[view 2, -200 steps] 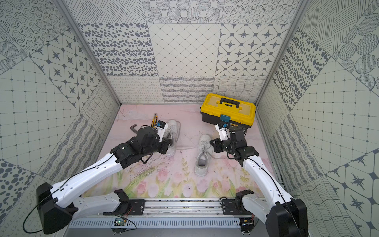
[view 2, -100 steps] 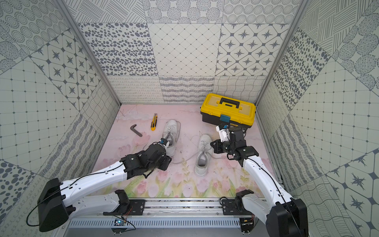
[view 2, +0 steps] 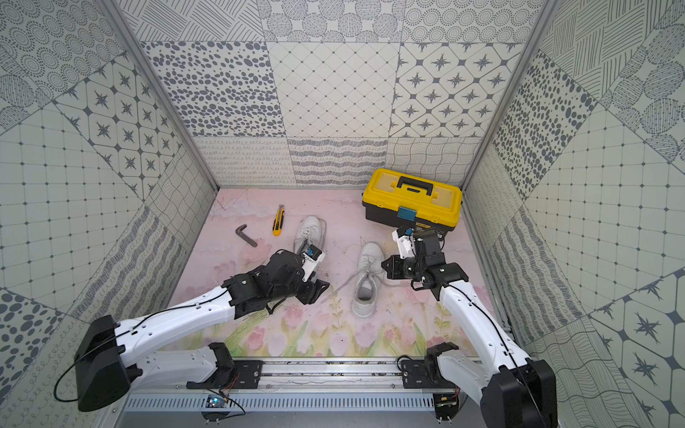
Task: Tie the shoes
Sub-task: Wrap the shoelace around the shoelace.
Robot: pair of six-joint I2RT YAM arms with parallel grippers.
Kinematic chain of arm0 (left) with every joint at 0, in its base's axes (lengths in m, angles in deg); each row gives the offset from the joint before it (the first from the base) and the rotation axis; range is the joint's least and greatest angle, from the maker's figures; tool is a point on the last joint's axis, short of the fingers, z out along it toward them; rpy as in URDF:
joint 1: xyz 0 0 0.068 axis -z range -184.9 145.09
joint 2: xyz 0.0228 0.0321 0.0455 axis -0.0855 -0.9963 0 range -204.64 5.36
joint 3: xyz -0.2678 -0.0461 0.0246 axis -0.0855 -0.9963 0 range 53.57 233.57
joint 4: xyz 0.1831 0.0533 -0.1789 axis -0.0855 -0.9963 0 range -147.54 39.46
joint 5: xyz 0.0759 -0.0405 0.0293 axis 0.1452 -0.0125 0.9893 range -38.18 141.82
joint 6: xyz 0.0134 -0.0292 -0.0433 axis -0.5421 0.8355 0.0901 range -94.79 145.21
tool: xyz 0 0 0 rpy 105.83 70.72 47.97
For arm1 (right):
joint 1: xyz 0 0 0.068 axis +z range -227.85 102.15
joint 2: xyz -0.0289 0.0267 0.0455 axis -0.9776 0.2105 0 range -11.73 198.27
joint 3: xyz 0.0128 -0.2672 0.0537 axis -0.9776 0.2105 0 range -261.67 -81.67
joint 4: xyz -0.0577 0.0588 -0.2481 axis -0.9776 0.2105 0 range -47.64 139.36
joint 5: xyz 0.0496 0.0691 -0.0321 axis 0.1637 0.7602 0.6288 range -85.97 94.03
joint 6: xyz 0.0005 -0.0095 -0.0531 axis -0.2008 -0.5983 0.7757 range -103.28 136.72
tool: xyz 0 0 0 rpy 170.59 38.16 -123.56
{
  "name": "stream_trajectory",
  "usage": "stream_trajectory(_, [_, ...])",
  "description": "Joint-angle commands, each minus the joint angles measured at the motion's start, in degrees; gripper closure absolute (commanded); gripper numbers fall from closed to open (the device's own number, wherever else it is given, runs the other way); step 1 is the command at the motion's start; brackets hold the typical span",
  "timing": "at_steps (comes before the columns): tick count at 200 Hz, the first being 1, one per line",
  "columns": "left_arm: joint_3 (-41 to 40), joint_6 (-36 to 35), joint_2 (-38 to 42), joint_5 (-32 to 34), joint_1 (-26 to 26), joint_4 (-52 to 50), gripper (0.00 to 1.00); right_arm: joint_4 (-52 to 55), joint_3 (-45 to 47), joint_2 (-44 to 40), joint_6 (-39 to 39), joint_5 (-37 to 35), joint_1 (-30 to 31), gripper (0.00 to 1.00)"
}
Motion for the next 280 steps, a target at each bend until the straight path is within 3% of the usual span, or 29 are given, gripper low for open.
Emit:
stream_trajectory(1, [6.6,-19.8,-10.5,-17.4,0.2,14.5,0.31,2.1,-2.5,-0.4,-2.0,-0.9,-0.1,1.00])
stream_trajectory(22, [10.8,-24.3,-16.2,-22.3,0.2,16.5,0.28,2.8,-2.8,-0.3,-2.8,-1.0,-0.1,1.00])
stream_trajectory(67, [14.4,-27.3,-24.0,-30.4,0.7,22.9,0.24,2.8,-3.4,0.1,-3.8,0.3,-0.1,1.00])
stream_trajectory(128, [20.1,-27.9,-31.3,-28.9,2.0,25.8,0.26,2.8,-3.4,0.0,-4.5,0.5,-0.1,1.00])
stream_trajectory(196, [22.8,-28.0,-34.7,-25.7,2.4,25.4,0.43,2.8,-3.4,0.3,-4.6,0.8,-0.1,1.00])
stream_trajectory(280, [15.6,-32.8,-27.0,-22.0,2.4,24.1,0.41,2.9,-3.8,1.5,-4.5,-0.5,-0.1,1.00])
